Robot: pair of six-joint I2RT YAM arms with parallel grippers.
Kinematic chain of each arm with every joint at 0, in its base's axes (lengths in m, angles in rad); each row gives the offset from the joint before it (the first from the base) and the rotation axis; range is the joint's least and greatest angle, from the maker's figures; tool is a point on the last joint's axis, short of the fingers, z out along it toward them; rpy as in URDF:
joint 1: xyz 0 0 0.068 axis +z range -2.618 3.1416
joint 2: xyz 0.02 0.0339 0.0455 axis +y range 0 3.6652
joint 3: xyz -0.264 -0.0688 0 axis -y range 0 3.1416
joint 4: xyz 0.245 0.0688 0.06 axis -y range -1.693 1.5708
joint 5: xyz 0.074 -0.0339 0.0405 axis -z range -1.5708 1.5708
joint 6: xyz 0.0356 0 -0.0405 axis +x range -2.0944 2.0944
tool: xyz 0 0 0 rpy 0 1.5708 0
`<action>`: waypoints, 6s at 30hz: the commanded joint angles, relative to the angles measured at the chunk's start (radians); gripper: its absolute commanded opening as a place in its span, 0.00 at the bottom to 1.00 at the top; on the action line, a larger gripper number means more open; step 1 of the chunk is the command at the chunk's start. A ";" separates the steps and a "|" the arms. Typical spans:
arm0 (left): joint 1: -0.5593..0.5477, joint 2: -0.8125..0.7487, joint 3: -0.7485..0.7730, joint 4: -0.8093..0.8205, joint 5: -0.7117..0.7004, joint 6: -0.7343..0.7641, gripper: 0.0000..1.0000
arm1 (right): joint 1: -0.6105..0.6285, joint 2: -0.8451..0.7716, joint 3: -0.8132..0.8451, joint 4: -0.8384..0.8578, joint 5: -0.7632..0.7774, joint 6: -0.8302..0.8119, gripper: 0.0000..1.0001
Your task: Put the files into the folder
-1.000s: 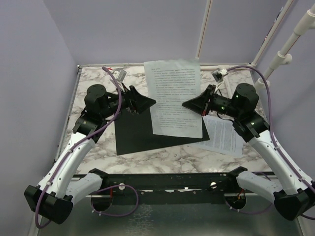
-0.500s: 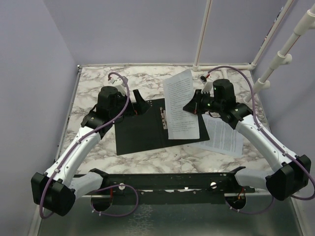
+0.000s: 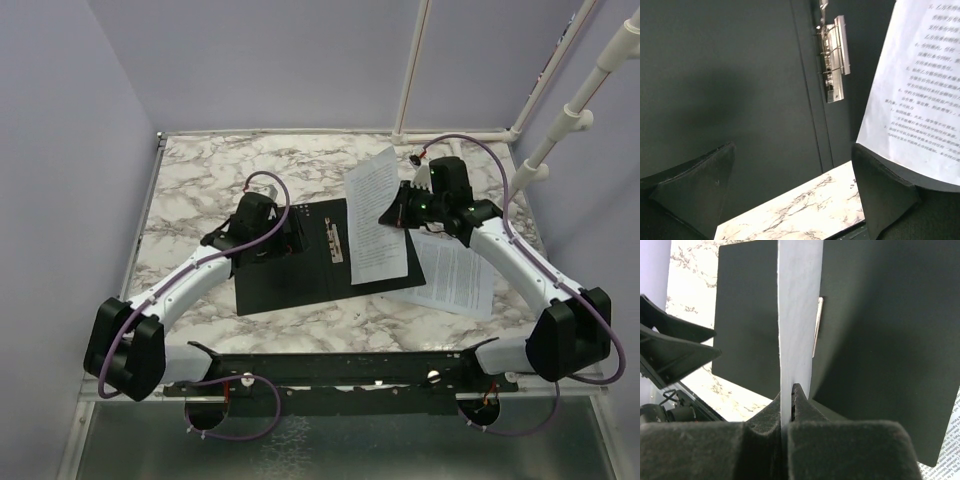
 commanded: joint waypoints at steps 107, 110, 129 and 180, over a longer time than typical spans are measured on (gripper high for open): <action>-0.024 0.097 -0.170 0.200 -0.048 -0.102 0.99 | -0.067 0.457 0.204 -0.138 0.039 -0.170 0.40; -0.023 0.095 -0.169 0.200 -0.050 -0.102 0.99 | -0.067 0.454 0.201 -0.140 0.048 -0.168 0.41; -0.025 0.081 -0.175 0.199 -0.057 -0.101 0.99 | -0.068 0.409 0.167 -0.145 0.281 -0.129 0.64; -0.005 -0.127 -0.007 -0.094 -0.201 0.110 0.99 | -0.123 0.668 0.335 -0.060 0.263 -0.104 1.00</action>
